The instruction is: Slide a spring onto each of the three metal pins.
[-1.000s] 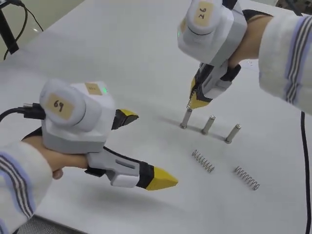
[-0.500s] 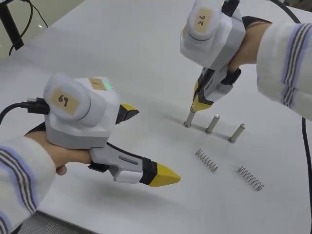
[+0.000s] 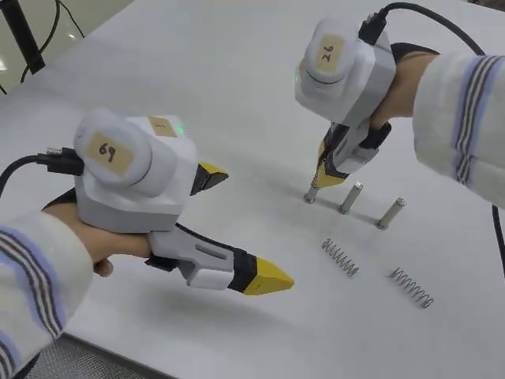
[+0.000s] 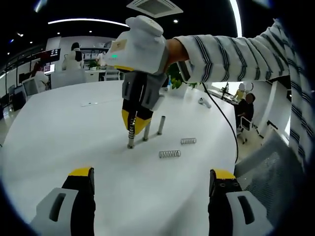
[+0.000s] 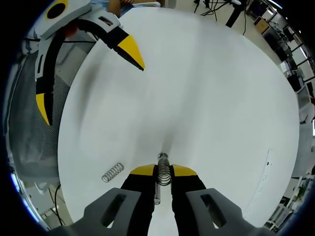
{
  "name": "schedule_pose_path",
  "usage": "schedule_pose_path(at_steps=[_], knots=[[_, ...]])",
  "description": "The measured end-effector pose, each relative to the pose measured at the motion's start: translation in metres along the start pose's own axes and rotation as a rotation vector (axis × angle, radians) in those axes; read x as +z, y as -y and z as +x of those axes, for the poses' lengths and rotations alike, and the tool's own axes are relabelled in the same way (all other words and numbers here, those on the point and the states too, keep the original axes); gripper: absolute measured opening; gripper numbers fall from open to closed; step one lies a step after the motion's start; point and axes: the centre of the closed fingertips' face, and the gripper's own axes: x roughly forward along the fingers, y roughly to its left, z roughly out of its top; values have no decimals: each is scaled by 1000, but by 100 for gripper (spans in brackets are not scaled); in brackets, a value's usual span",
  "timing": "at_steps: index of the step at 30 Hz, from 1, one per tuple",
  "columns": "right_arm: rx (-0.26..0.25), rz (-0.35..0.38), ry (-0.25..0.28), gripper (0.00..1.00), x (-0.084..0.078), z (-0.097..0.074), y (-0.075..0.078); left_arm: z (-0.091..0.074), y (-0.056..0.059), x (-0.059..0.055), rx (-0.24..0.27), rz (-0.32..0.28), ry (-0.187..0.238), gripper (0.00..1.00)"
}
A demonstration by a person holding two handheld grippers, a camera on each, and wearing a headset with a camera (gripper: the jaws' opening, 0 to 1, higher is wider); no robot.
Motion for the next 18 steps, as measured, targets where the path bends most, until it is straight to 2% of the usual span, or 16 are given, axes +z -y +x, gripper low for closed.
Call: schedule_pose_path(at_steps=[7,18], knots=[[-3,-3,-13,8,-4,14,7,-3,-6,-2,22,-5,-5,94],[12,29,-4,8,-4,21,8,-1,-10,-4,23,-15,-12,93]])
